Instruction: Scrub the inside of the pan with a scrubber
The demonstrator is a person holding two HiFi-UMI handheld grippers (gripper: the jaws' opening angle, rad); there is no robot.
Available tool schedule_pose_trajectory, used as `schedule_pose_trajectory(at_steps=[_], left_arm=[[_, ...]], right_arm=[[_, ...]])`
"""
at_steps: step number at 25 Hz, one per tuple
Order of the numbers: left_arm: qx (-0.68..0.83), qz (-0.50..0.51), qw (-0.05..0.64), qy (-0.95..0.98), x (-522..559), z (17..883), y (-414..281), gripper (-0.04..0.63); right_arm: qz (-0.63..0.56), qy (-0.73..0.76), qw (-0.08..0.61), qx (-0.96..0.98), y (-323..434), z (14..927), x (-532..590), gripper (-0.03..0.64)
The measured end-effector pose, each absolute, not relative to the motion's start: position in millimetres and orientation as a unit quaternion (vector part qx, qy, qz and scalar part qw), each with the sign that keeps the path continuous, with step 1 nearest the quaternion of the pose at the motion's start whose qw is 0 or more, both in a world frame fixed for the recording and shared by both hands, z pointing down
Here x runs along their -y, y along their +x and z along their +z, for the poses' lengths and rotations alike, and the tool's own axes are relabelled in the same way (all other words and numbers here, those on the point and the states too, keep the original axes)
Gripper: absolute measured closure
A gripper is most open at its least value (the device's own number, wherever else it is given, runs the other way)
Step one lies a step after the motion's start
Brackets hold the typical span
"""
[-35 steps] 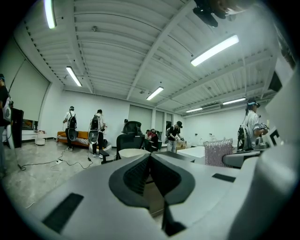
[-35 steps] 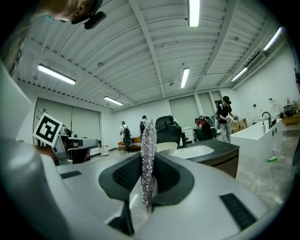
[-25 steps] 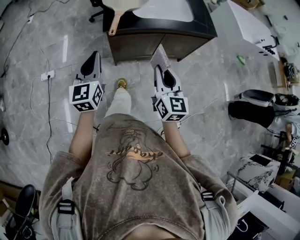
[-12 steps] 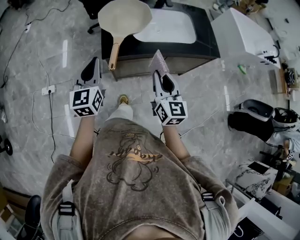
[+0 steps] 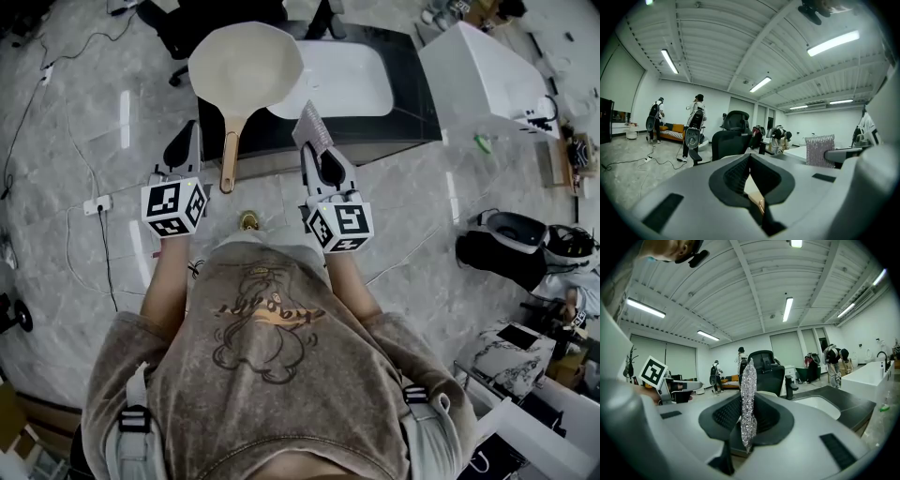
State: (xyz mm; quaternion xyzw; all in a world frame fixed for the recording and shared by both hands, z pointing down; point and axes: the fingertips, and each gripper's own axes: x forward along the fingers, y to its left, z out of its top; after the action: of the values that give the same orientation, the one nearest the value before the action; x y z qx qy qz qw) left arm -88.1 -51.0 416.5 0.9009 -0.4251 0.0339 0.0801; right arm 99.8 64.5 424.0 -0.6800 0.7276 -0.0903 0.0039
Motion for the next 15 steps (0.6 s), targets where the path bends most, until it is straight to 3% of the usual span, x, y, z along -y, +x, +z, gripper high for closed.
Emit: schedule_pose_trajectory(at_steps=[15], left_arm=[[0.46, 0.04, 0.09, 0.882, 111.8, 423.0, -63.6, 0.578]], right_arm=[[-0.102, -0.644, 0.006, -0.758, 131.7, 424.8, 15.5, 0.537]])
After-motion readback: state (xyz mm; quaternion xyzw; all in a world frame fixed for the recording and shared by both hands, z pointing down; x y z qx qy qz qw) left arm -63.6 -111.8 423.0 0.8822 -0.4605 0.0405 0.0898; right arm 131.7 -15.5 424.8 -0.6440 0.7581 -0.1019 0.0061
